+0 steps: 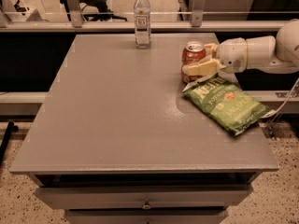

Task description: Move coke can near green jalapeno chip bag

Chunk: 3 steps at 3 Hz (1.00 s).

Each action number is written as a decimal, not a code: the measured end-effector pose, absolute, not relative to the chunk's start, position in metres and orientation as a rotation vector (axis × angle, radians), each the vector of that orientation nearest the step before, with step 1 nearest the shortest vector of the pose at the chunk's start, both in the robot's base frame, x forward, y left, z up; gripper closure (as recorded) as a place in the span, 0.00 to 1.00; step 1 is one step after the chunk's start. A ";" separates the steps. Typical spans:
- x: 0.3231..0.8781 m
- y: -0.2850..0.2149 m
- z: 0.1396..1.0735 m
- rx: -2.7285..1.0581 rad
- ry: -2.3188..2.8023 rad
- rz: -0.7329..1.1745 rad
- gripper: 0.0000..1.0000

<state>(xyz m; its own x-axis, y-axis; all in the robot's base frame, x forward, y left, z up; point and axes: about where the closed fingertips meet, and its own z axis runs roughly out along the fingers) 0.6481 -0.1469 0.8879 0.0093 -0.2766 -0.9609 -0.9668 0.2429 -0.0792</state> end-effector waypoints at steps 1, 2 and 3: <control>0.646 -0.152 0.884 -1.218 1.492 0.846 0.35; 0.643 -0.155 0.881 -1.213 1.493 0.855 0.12; 0.641 -0.155 0.880 -1.214 1.493 0.863 0.00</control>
Offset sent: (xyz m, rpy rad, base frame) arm -0.0087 -0.0182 -0.0091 0.0134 0.0207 -0.0163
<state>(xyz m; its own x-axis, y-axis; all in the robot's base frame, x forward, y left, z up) 0.6408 -0.1554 0.8803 -0.0111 -0.2648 -0.9642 -0.9678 0.2454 -0.0562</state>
